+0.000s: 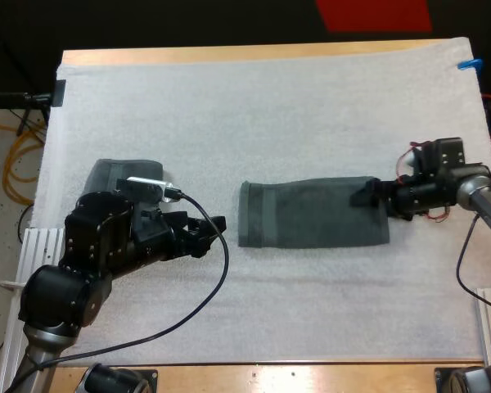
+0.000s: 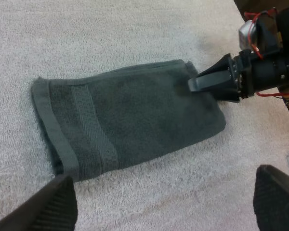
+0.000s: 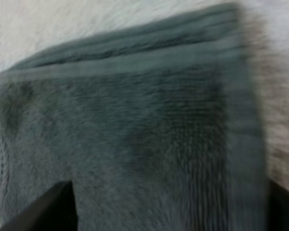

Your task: Pick towel from pile fold and stack

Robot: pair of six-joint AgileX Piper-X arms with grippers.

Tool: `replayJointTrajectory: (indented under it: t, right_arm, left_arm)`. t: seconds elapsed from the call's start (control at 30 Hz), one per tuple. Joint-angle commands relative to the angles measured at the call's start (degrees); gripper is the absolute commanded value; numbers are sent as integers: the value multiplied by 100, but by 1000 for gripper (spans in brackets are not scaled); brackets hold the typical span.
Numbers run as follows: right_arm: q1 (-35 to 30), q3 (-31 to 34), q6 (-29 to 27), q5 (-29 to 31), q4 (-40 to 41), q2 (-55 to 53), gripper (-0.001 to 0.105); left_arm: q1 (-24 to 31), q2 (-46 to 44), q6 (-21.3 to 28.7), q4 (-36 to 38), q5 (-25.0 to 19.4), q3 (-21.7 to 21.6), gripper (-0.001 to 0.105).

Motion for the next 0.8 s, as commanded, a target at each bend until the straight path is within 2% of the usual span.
replayJointTrajectory:
  t: [0.0, 0.07, 0.17, 0.23, 0.27, 0.33, 0.37, 0.57, 0.77]
  right_arm:
    - [130, 47, -24, -59, 77, 143, 71]
    - [212, 47, -19, 22, 91, 141, 66]
    - [260, 47, 101, 135, 110, 141, 47]
    - [259, 47, 126, 368, 135, 141, 29]
    - [259, 47, 125, 425, 138, 139, 24]
    - [259, 47, 107, 564, 185, 113, 3]
    - [259, 47, 85, 626, 209, 91, 0]
    - [259, 43, -269, 1865, 581, -355, 0]
    - [259, -164, -1065, 3739, 1210, -834, 0]
  left_arm:
    - [11, -1, -54, -61, 21, -21, 72]
    - [11, -1, -54, -61, 21, -21, 72]
    - [11, -1, -54, -61, 21, -21, 72]
    - [11, -1, -54, -61, 21, -21, 72]
    - [11, -1, -54, -61, 21, -21, 72]
    - [11, -1, -54, -61, 21, -21, 72]
    - [11, -1, -54, -61, 21, -21, 72]
    - [11, -1, -54, -61, 21, -21, 72]
    - [11, -1, -54, -61, 21, -21, 72]
